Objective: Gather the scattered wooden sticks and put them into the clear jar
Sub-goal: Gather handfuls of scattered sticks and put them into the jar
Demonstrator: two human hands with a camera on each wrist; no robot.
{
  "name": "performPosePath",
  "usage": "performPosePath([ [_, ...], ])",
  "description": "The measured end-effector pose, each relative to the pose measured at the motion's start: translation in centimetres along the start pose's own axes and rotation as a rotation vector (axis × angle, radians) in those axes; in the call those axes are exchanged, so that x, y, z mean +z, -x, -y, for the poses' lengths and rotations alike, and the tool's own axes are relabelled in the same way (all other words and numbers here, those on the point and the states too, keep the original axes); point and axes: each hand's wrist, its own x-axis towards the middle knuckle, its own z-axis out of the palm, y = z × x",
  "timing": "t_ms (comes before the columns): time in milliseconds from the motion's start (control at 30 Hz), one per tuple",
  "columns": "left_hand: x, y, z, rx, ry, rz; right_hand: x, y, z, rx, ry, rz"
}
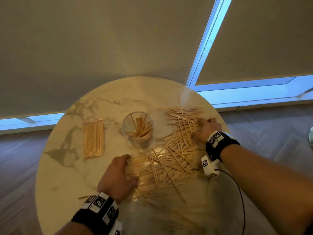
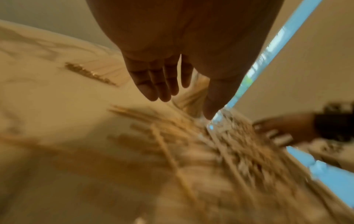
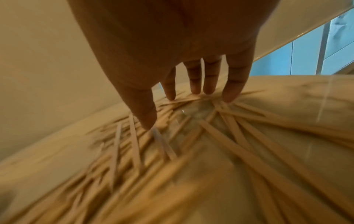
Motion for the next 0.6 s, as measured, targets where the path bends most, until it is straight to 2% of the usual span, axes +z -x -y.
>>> performPosePath([
  [100,2.0,1.3,0.2,0.054,-0.141,0.149,1.8,1.2,0.4,-0.102,0.017,-0.035],
  [233,3.9,2.4,0.0,0.052,-0.228,0.227,4.3,3.7,0.9,-0.226,-0.027,-0.107],
  [467,4.8,2.5,-0.6,0.019,-0.288,0.228,6.3,7.7,1.1,-0.35,-0.266,-0.014],
  [533,4.9,2.8,-0.8,0.017,-0.296,0.228,5.4,8.6,-0.3,-0.363,-0.379,-0.035],
  [600,5.1,3.1,-0.8,0.031,-0.294,0.207,4.4,9.1,-3.0,-0.312,-0.42,-0.103],
])
